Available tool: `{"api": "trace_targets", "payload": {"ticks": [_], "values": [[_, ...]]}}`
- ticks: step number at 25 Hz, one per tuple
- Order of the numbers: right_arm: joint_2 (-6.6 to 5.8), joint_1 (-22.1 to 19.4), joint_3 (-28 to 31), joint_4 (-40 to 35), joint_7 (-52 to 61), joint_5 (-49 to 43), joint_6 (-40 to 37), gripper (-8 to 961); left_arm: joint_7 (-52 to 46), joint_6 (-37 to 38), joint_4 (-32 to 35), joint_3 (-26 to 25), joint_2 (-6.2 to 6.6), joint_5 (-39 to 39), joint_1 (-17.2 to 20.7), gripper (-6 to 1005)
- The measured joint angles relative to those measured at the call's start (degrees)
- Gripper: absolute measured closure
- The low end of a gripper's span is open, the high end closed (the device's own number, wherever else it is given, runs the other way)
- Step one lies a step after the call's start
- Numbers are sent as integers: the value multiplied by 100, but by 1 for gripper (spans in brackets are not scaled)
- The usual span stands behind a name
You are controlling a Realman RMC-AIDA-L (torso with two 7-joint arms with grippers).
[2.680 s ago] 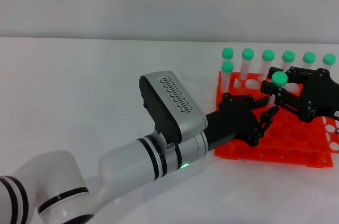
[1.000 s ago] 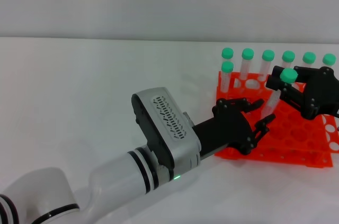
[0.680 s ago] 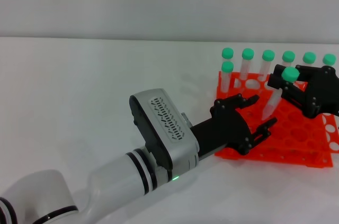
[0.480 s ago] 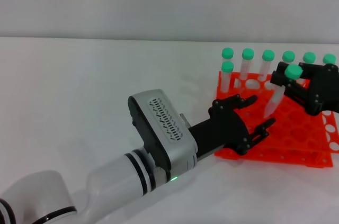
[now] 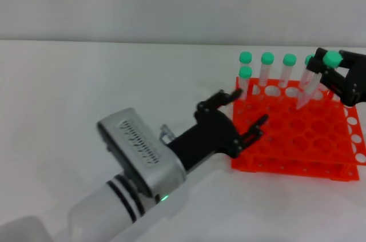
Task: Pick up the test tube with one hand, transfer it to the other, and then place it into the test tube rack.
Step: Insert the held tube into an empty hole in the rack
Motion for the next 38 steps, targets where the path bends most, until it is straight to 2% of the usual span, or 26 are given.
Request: {"api": "trace_targets", "payload": {"ticks": [3, 10, 13, 15, 16, 18, 22, 26, 38], "values": [[16, 18, 26, -1, -15, 109, -75, 744, 9, 171, 7, -50, 1, -3, 185, 287], [29, 282, -13, 20, -40, 192, -321, 744, 89, 697, -119, -103, 13, -23, 774, 182], [58, 386, -13, 55, -40, 199, -405, 744, 163, 1130, -269, -239, 18, -122, 1156, 137], [88, 442, -20, 88, -48, 199, -476, 744, 184, 1255, -303, -286, 20, -194, 1270, 107], [96, 462, -32, 123, -75, 200, -502, 744, 206, 1523, -401, -355, 28, -383, 1478, 107], [106, 499, -62, 228, -155, 200, -541, 744, 207, 1716, -518, -365, 31, -554, 1593, 106], [107, 589, -176, 457, -331, 185, -655, 743, 210, 1935, -679, -365, 37, -965, 1755, 105], [130, 747, -549, 643, -544, 311, -1006, 743, 190, 2187, -831, -369, 48, -1313, 1896, 105], [134, 1204, -730, 1332, -1095, 709, -1597, 743, 170, 2263, -908, -370, 47, -1707, 1946, 105]]}}
